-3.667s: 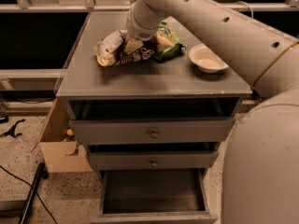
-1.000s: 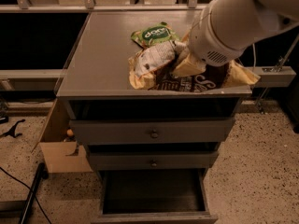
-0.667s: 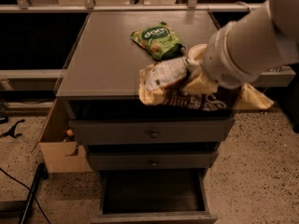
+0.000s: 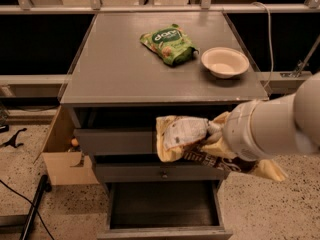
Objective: Place brown chip bag into bottom drawer
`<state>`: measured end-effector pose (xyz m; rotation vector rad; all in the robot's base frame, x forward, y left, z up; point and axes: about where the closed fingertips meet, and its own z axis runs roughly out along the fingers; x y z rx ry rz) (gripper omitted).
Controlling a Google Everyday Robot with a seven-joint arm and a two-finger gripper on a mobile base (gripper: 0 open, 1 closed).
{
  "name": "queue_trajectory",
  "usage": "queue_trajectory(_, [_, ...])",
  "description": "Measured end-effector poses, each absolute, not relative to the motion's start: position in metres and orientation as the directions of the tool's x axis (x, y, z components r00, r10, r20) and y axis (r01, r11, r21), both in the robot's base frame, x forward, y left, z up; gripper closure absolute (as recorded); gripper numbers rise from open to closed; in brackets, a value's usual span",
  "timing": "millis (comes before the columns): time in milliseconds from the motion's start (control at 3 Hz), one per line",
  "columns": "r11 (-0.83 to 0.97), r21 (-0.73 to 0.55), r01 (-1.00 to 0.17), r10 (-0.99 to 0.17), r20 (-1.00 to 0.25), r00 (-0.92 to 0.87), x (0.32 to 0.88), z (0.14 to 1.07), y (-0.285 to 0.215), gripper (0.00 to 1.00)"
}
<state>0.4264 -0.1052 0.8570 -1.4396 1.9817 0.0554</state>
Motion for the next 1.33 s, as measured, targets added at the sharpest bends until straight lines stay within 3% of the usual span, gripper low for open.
queue_trajectory(667, [0.349,-0.312,-0.884,-0.783,-0.614,-0.092,0.42,0.775,-0.092,1.0])
queue_trajectory(1333, [0.326,-0.335,-0.884,-0.801,-0.594,-0.071,0.419,0.775,-0.091,1.0])
